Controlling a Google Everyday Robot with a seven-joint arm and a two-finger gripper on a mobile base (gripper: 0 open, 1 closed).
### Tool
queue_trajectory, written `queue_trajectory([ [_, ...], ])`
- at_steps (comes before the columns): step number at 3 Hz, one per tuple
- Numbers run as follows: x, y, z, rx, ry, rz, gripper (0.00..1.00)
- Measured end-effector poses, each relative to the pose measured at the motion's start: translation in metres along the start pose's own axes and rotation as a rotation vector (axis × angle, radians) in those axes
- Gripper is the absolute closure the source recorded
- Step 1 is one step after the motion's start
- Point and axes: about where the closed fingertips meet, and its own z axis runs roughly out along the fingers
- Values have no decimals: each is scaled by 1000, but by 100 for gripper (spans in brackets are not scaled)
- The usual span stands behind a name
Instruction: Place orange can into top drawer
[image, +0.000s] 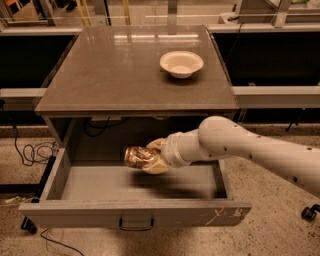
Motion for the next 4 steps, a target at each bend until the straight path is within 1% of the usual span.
queue_trajectory([
  [1, 21, 11, 30, -4, 1, 39, 100],
  [2, 24, 11, 35, -2, 0, 45, 85],
  [4, 24, 11, 35, -2, 0, 45, 39],
])
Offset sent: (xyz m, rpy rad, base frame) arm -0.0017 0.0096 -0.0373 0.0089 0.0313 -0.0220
